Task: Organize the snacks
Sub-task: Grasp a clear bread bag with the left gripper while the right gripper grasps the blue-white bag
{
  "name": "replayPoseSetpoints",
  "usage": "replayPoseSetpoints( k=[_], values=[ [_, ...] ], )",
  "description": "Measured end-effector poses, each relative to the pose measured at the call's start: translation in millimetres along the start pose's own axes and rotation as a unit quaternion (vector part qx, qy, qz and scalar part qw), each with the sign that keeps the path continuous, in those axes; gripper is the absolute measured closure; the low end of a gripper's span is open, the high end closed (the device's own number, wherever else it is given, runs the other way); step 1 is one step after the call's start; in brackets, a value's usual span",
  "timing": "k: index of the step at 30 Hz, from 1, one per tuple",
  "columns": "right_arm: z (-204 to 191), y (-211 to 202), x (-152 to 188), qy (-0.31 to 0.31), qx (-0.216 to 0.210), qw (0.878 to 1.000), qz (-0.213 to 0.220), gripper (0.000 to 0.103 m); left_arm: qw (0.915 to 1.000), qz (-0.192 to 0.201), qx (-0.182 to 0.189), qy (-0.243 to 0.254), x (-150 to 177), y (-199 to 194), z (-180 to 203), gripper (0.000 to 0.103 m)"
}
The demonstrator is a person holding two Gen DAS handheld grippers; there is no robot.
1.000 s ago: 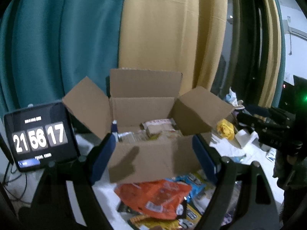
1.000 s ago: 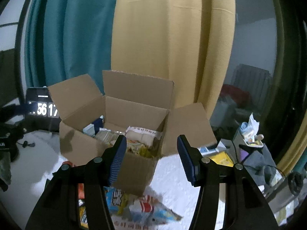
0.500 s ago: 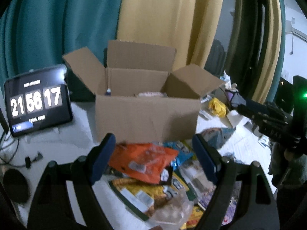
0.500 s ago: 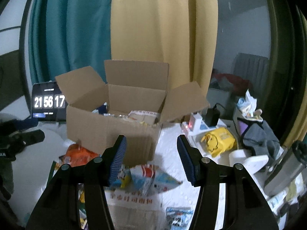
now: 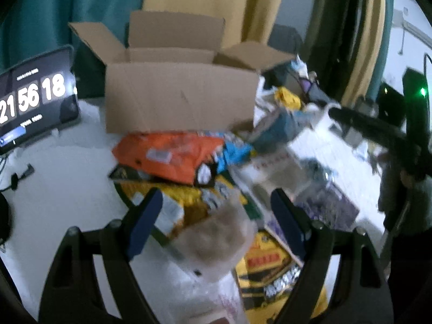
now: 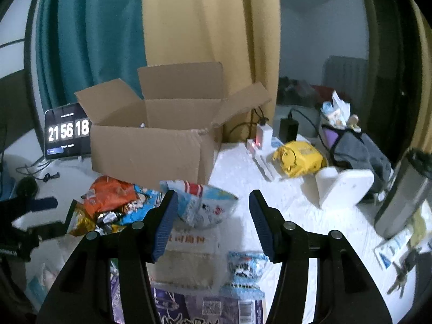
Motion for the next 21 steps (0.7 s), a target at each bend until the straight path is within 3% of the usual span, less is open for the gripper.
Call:
replayPoseSetpoints(
  k=[4,9,13,15,20,21],
  values=[
    [4.4,5.5,8.9,0.01,-0.007,1.0,-0.01,0.046,0.9983,-0.041,0.013,0.04,16.5,12.8,10.2,0.02],
    [6.2,22.0,13.1,0.021,-0.022,0.999,-0.023,0.04,0.9942,-0.073,-0.013,0.077,21.7,25.7,17.9,0.02],
    [8.3,38.8,12.7,0.03,-0.034,0.998,-0.033,0.022,0.9896,-0.078,-0.048,0.11,24.2,34.0,20.9,0.02],
    [8.4,48.8,11.3,0.03,-0.04,0.998,-0.038,0.021,0.9866,-0.077,-0.068,0.126,26.9,37.7,20.7,0.02],
    [4.5,71.4,6.4,0.037,-0.067,0.996,-0.048,0.017,0.986,-0.074,-0.077,0.128,28.8,39.9,15.7,0.021],
    [2.4,76.2,5.6,0.038,-0.073,0.995,-0.051,0.016,0.9855,-0.072,-0.08,0.131,29.4,40.3,16.1,0.025]
  ],
)
Point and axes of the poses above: each gripper's, at about its wrist camera, not at the fingertips, and y roughly the way its jaws point, z to its right, x to its underside, the point moved 1 cm from there along y, roughly the way its jaws point, and after that the axes turned 3 degrees about -y, right-handed, at the moved point
